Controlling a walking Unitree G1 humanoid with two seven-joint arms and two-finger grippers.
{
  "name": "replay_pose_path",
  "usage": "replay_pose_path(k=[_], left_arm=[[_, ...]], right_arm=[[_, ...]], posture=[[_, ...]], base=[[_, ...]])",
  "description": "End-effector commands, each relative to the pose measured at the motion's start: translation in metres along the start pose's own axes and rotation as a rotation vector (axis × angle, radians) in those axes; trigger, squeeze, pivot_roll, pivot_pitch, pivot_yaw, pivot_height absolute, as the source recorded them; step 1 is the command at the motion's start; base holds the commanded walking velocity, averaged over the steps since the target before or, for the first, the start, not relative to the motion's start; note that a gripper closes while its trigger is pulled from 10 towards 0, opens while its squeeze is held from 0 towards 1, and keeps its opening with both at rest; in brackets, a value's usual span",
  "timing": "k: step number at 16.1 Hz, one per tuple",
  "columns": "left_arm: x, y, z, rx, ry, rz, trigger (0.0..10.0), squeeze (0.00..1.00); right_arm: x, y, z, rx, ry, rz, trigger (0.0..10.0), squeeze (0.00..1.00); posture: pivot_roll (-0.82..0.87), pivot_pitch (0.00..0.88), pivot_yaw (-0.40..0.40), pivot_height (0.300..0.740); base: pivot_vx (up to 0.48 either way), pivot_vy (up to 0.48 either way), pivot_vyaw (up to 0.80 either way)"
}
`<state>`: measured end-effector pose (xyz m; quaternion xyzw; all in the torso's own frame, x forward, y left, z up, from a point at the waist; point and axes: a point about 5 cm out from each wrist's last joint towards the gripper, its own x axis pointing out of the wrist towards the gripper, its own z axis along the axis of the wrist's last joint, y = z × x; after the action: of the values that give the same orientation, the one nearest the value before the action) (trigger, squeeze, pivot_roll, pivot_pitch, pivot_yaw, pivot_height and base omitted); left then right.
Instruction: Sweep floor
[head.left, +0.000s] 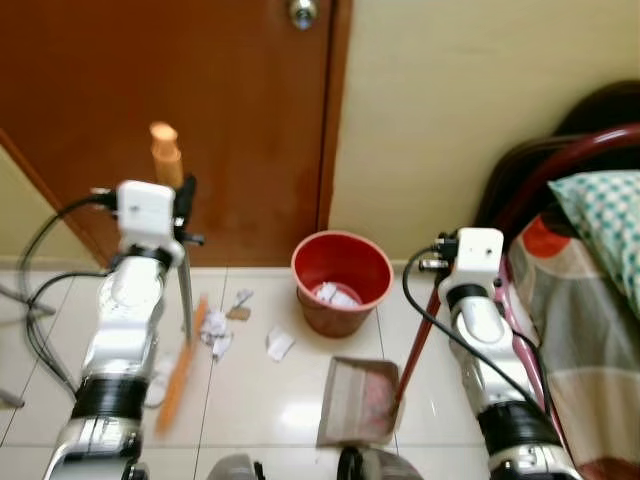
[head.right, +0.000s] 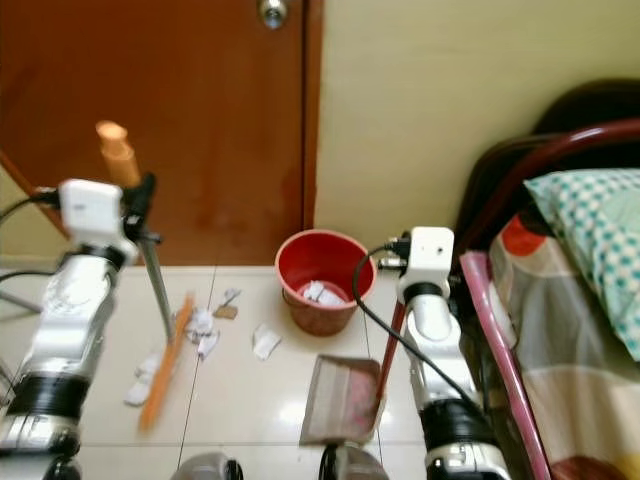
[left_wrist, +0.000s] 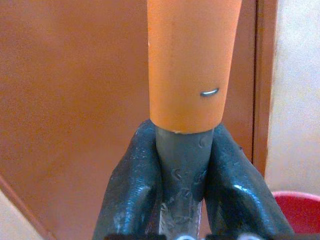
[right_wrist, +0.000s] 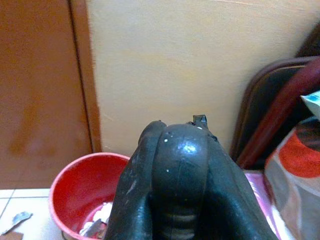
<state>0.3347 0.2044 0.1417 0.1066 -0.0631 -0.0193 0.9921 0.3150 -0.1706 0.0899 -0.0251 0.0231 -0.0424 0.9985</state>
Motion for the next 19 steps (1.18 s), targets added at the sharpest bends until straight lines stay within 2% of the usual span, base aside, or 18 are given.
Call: replay_pose_path(k=[1, 5, 8, 10, 12, 14, 17, 19], left_arm=[[0.011, -0.008, 0.018, 0.016, -0.098, -0.037, 10.0, 0.00], [0.029, -0.048, 0.015, -0.005, -0.094, -0.205, 10.0, 0.00], [0.028, -0.077, 0.008, 0.004, -0.072, -0.355, 10.0, 0.00], [0.021, -0.094, -0.001, -0.011, -0.043, -0.478, 10.0, 0.00], [0.013, -0.104, -0.007, -0.031, -0.017, -0.578, 10.0, 0.00], [0.002, -0.114, -0.014, -0.012, -0.006, -0.702, 10.0, 0.00], [-0.015, -0.120, -0.020, -0.011, 0.013, -0.864, 10.0, 0.00], [-0.026, -0.121, -0.019, -0.050, 0.020, -0.938, 10.0, 0.00]], right_arm=[[0.003, 0.001, 0.007, 0.001, -0.030, 0.004, 10.0, 0.00], [0.002, 0.004, 0.005, -0.005, -0.031, -0.009, 10.0, 0.00], [0.003, 0.005, 0.004, -0.019, -0.024, -0.016, 10.0, 0.00], [0.003, 0.003, 0.001, -0.043, -0.004, -0.027, 10.0, 0.00], [0.004, -0.003, -0.004, -0.087, 0.027, -0.064, 10.0, 0.00], [0.005, -0.009, -0.008, -0.106, 0.051, -0.102, 10.0, 0.00], [0.006, -0.012, -0.009, -0.121, 0.058, -0.118, 10.0, 0.00], [0.008, -0.017, -0.009, -0.144, 0.067, -0.157, 10.0, 0.00]], posture=[[0.00, 0.095, -0.027, 0.740], [-0.01, 0.090, -0.016, 0.740], [-0.01, 0.090, -0.014, 0.740], [-0.01, 0.088, -0.013, 0.740], [-0.01, 0.088, -0.015, 0.740], [-0.01, 0.087, -0.018, 0.740], [-0.01, 0.085, -0.019, 0.740], [-0.01, 0.086, -0.018, 0.740]], base=[[0.000, 0.000, 0.00], [0.000, 0.000, 0.00], [0.000, 0.000, 0.00], [0.000, 0.000, 0.00], [0.000, 0.000, 0.00], [0.000, 0.000, 0.00], [0.000, 0.000, 0.00], [0.000, 0.000, 0.00]])
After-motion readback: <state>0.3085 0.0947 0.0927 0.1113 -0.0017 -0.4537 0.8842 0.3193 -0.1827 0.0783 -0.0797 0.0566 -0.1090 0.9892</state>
